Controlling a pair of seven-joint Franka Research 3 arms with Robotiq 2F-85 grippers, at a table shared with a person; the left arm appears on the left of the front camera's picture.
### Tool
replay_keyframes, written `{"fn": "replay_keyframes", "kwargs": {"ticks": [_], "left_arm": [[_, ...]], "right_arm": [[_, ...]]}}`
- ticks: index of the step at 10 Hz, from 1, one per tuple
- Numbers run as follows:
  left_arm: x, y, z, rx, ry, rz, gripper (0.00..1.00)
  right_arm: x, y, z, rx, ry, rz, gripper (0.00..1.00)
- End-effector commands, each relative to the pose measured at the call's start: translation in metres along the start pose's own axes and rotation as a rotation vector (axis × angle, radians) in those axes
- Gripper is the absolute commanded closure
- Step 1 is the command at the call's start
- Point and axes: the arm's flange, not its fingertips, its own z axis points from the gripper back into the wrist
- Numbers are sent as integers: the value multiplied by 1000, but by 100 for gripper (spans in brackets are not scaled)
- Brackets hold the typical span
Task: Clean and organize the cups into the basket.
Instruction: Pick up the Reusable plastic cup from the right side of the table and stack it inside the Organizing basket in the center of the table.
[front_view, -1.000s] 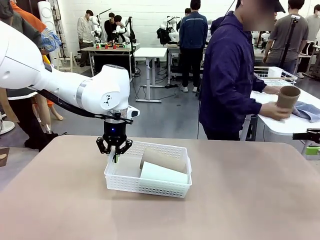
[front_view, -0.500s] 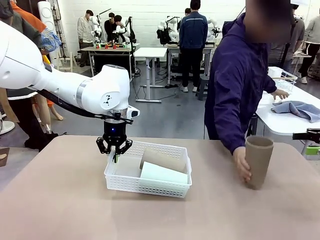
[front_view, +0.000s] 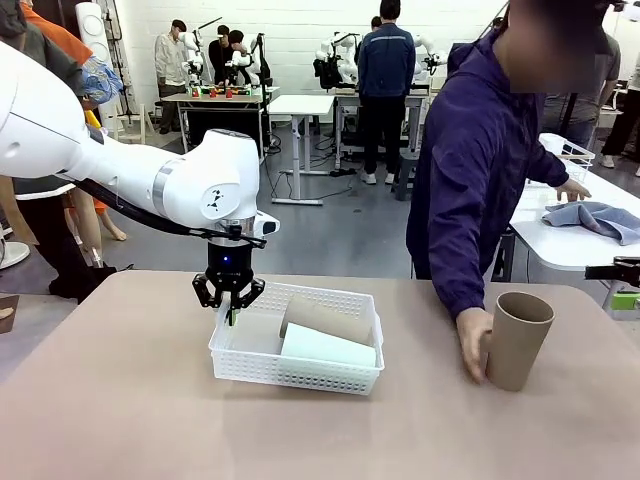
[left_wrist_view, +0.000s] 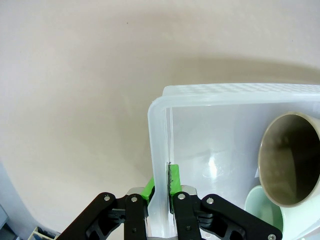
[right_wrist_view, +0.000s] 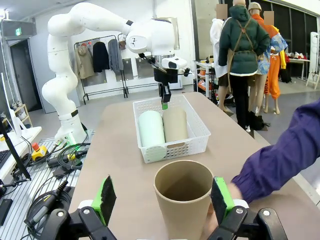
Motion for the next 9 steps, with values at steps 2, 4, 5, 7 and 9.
{"fn": "replay_keyframes", "kwargs": {"ticks": [2,4,5,7,9], "left_arm": [[0,1,2,0,-5,1,100],[0,1,2,0,-5,1,100],[0,1,2,0,-5,1,100],[0,1,2,0,-5,1,100],[0,1,2,0,-5,1,100]], "right_arm": [[0,0,0,0,0,0,0],[-27,-3,-2,-20,49,17,0],[-38,-2,-3,-19,72,32,0],[-69,0,-3,-32,106,34,0],[-91,0,-5,-25,89,23,0]]}}
